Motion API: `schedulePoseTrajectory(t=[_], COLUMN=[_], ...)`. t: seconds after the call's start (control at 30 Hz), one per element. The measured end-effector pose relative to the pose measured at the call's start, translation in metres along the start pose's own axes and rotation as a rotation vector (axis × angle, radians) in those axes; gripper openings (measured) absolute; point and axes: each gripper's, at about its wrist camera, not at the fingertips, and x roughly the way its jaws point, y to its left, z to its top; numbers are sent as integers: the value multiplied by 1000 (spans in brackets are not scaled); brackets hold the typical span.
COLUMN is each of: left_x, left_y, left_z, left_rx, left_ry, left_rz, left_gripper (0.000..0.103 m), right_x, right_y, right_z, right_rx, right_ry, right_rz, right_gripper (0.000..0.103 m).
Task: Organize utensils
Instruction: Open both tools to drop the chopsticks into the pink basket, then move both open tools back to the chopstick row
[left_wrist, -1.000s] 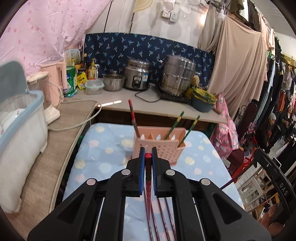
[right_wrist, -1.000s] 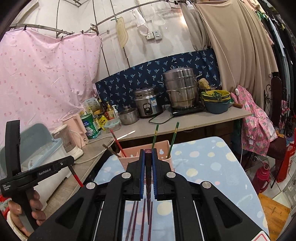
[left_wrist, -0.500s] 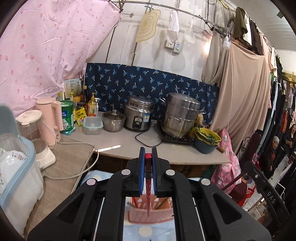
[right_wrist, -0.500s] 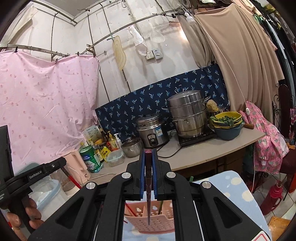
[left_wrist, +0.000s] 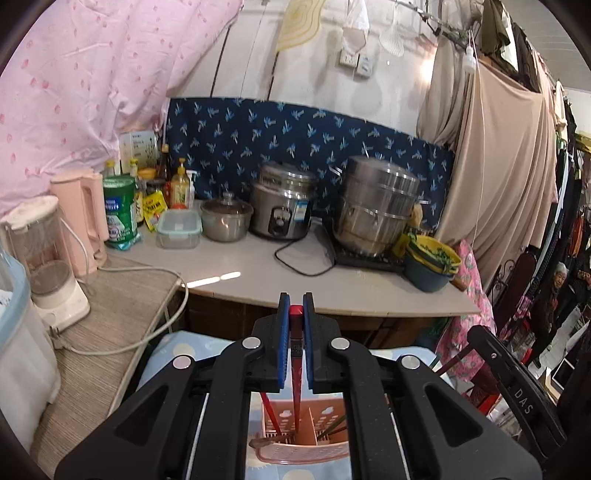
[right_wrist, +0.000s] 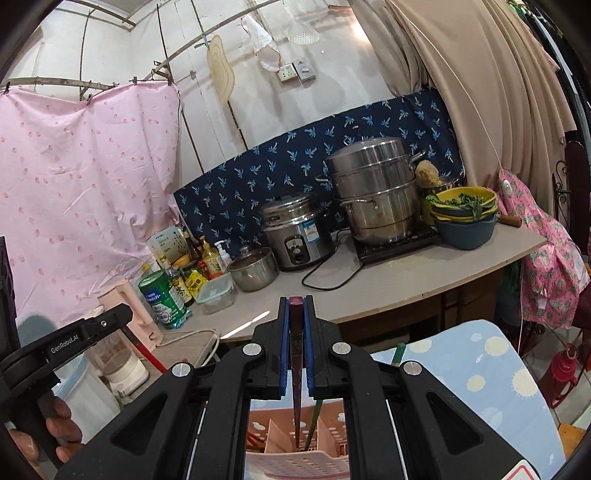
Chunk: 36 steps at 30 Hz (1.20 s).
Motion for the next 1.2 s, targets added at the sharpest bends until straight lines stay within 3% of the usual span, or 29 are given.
schedulePoseTrajectory(t=[0.17,0.43,0.6,0.7,1.2], left_x=[19,16,6,-5,-51], left_y=[4,9,14,15,12], left_z=[-19,-31,-36,-41,-98], left_rx=[10,14,3,3,61], left_ry=[48,48,50,41,124], left_rz=[9,25,47,49,97], left_gripper=[7,7,28,34,35], right_x=[13,11,-1,-15,-80], right_y=[-4,-4,-5,-3,11], right_z=[-18,-26,-29,-32,-85], right_rx=[-2,-16,-12,-24,-72], right_ry=[40,53,49,44,114], right_rz=[8,0,-4,-7,5], right_gripper=[7,11,21,23,25])
